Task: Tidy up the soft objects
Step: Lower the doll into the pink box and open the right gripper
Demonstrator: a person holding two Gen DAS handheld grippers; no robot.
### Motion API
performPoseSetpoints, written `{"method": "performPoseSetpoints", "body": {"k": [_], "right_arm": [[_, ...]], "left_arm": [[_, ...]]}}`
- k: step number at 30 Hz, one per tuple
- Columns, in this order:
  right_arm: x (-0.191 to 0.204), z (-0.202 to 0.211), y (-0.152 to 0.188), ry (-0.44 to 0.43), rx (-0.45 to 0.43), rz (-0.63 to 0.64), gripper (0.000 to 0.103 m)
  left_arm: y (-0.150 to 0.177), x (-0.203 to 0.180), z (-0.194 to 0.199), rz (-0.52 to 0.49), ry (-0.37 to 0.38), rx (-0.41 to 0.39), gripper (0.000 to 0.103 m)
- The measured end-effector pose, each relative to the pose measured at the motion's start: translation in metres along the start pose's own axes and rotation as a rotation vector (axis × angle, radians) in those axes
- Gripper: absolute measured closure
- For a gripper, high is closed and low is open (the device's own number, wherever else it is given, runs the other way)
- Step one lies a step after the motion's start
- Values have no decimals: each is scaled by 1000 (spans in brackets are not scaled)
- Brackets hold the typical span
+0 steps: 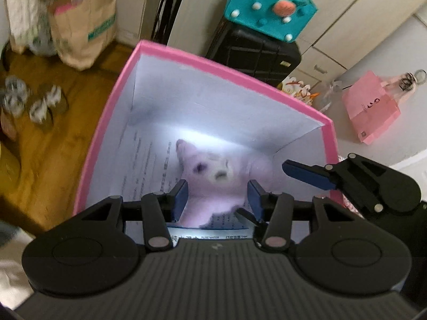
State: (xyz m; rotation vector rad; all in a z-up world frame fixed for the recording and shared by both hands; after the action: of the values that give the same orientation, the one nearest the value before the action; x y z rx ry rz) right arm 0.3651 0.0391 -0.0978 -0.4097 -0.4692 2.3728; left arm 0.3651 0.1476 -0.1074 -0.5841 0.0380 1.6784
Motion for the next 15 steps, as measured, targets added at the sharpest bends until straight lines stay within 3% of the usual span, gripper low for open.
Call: {"method": "performPoseSetpoints", "body": {"k": [8, 15], "right_arm": [[-1, 40, 23, -23, -83, -27, 37], [-5, 86, 51, -109, -148, -111, 37]], "left_arm": [[25, -12, 40, -123, -11, -82, 54], [49, -30, 79, -213, -21, -133, 54]]}}
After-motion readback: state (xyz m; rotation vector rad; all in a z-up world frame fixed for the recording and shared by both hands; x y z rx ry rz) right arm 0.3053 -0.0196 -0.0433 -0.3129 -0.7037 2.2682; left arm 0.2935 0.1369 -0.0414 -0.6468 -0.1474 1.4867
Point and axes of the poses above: each gripper's, at about its wrist camera, not at the fingertips, and z roughly against the way its jaws point, x to its left, y to its underside, the point moved 5 cm from there along -z, roughly the way its jaws point, and after that the axes turned 9 degrees about x, right-handed, at the moved point
